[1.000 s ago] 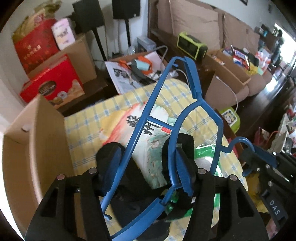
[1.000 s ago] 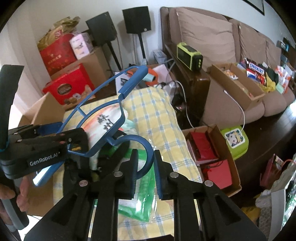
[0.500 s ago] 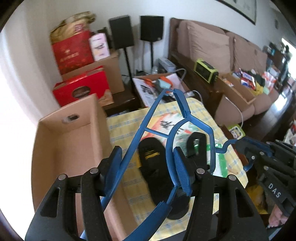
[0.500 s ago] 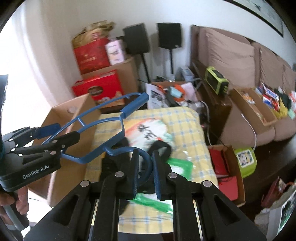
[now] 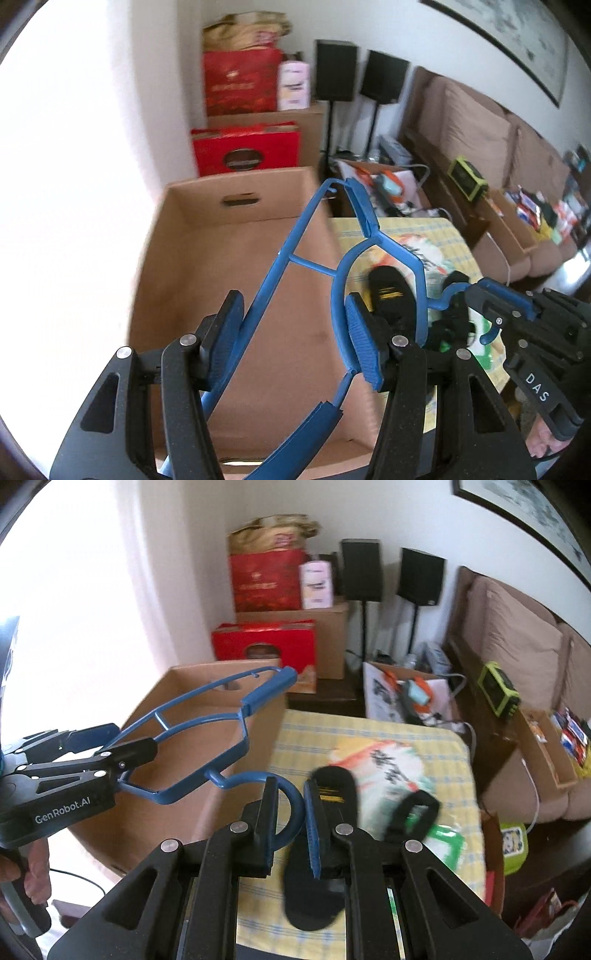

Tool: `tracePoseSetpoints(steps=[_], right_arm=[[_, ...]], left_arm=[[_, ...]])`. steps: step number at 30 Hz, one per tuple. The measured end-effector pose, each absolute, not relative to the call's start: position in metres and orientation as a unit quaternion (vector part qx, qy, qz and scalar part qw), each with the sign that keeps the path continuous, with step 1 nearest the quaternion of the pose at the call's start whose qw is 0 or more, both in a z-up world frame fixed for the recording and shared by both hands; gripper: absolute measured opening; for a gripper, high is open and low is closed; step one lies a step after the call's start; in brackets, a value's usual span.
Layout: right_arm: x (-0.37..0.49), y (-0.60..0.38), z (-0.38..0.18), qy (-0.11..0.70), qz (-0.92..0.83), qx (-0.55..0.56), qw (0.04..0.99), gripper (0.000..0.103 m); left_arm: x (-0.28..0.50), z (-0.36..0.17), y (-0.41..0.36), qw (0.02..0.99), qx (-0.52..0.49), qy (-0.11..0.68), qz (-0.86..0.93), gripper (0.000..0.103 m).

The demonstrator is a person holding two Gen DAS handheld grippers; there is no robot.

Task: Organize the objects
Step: 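Carry the blue hanger with the left gripper over the cardboard box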

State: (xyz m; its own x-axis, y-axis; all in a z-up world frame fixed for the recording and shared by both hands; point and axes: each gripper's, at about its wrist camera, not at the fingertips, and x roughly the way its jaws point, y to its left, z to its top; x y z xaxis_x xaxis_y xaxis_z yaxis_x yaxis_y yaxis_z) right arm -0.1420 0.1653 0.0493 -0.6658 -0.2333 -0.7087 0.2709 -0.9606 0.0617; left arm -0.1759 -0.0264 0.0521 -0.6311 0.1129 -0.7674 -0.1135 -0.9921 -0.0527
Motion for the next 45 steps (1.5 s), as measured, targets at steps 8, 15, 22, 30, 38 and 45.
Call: tracePoseSetpoints(steps=[8,15,22,30,38,45], right_arm=[[-0.160,0.119,0.029,0.037,-0.900,0.399,0.169,0.013],[-0.185,0.098,-0.003,0.045,-0.884,0.429,0.181,0.013],[-0.191,0.076,-0.014,0.082,-0.883,0.426,0.181,0.006],[-0.188,0.078,-0.021,0.074,-0.877,0.436,0.188,0.007],[-0.165,0.078,-0.012,0.087,-0.875,0.429,0.206,0.009],[-0.146,0.081,-0.007,0.086,-0.874,0.425,0.221,0.016]], left_arm=[[-0.179,0.031,-0.080,0.028,-0.436,-0.035,0.899,0.053],[-0.194,0.001,-0.113,0.010,-0.451,-0.081,0.889,0.044],[-0.203,-0.035,-0.115,0.020,-0.486,-0.082,0.870,0.038],[-0.190,-0.009,-0.118,0.029,-0.474,-0.048,0.879,0.047],[-0.165,0.000,-0.123,0.011,-0.488,0.051,0.871,0.051],[-0.162,-0.015,-0.132,0.020,-0.509,0.062,0.858,0.049]])
